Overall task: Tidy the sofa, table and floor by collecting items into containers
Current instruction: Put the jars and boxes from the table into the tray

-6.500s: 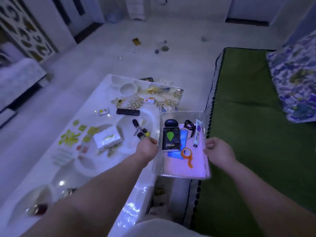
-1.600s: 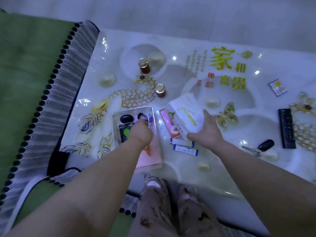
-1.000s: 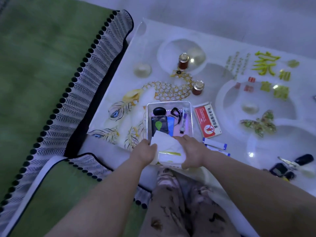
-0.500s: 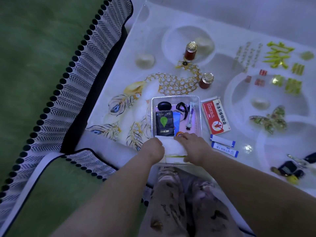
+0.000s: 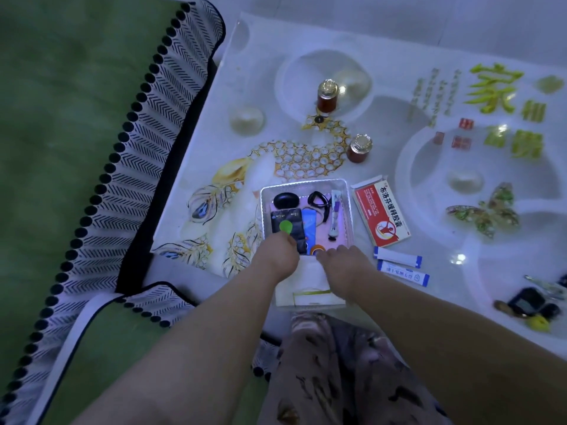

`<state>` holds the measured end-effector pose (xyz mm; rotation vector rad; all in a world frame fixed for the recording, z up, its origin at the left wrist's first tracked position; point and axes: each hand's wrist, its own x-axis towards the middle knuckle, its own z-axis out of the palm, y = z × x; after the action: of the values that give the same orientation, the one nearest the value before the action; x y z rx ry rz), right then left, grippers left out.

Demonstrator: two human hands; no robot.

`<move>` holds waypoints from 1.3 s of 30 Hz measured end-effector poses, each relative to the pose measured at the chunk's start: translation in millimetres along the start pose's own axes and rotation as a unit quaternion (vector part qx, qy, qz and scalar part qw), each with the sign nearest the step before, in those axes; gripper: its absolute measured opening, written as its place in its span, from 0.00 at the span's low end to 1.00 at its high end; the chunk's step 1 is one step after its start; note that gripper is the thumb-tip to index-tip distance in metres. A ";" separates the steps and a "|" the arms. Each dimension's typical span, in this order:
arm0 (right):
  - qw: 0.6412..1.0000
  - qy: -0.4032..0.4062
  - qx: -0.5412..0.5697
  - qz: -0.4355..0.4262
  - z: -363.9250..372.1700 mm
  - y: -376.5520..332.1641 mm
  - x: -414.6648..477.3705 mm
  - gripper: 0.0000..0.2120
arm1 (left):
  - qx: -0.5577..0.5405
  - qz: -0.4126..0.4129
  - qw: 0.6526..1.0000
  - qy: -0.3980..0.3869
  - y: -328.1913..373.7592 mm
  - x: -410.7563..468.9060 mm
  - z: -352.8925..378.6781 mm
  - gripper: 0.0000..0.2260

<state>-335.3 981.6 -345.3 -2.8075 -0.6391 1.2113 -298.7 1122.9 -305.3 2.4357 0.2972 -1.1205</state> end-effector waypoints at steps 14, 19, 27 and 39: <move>0.991 0.070 0.105 0.045 3.8 3.5 7.7 0.31 | -0.005 -0.009 1.000 0.005 19.4 17.5 1.4 0.11; 0.978 0.115 0.167 0.052 -13.0 15.0 13.3 0.19 | 0.005 -0.003 1.000 0.027 34.7 29.8 -10.6 0.10; 0.919 0.226 0.283 0.152 -52.7 70.7 15.5 0.20 | -0.057 0.021 0.995 0.079 77.3 71.2 -41.7 0.13; 0.888 0.300 0.278 0.212 -94.9 135.3 87.7 0.29 | -0.011 0.105 0.981 0.160 164.2 173.4 -96.6 0.24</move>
<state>-166.1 904.0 -363.4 -2.6184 0.3281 0.3653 -61.5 1026.1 -332.4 2.5530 0.1440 -0.6326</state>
